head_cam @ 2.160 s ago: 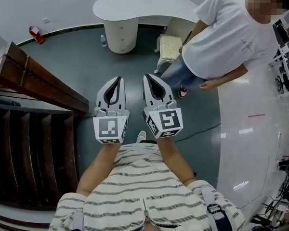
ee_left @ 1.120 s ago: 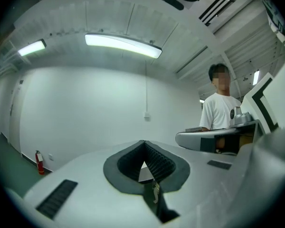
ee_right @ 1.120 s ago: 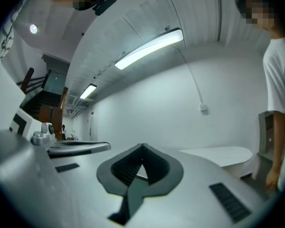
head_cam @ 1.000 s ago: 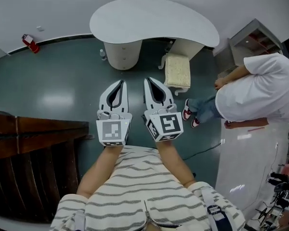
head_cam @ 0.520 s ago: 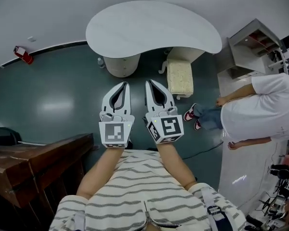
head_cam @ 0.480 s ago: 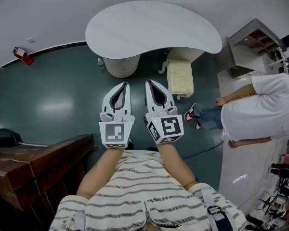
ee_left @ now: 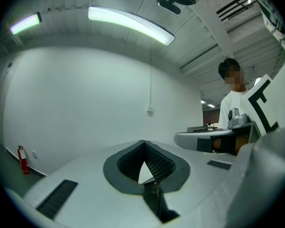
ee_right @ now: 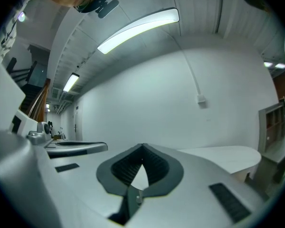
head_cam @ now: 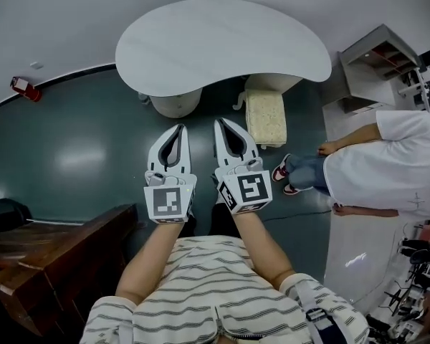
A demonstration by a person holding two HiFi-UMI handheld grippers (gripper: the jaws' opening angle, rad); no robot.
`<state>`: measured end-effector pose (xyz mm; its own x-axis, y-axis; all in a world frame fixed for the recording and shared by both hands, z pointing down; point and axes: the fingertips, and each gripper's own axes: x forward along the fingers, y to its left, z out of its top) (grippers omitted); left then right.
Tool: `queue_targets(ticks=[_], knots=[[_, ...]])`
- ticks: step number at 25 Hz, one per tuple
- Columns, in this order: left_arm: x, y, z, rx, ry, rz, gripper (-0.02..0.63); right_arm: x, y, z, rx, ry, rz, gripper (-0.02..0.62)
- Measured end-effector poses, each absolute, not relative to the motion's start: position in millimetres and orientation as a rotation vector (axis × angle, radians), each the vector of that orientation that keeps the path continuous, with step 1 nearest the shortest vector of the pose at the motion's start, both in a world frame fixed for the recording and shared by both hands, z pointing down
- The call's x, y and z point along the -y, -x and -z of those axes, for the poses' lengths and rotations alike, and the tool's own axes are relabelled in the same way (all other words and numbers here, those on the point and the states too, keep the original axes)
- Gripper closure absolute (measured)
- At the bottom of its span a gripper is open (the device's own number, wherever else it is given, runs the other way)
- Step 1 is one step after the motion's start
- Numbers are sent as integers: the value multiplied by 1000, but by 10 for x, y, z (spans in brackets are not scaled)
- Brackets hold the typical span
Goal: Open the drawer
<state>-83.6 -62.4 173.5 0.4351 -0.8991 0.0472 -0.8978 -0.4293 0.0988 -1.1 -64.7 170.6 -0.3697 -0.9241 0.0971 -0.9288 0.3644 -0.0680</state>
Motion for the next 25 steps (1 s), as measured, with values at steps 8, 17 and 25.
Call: queue_targets(ticks=[8,17,25], knots=[[1004,424,-2071,1751,-2500,-68,603,1089,-368,-2045,2617,-1626,-223,591],[1315,227,-2652,1841,-2430,-62,603,1434,-564,-2620,2646,-1556,-244,592],[1587,360,-3199,1820,-2418,-99,603,1731,-438,-3183,2627,-1590,-240,591]])
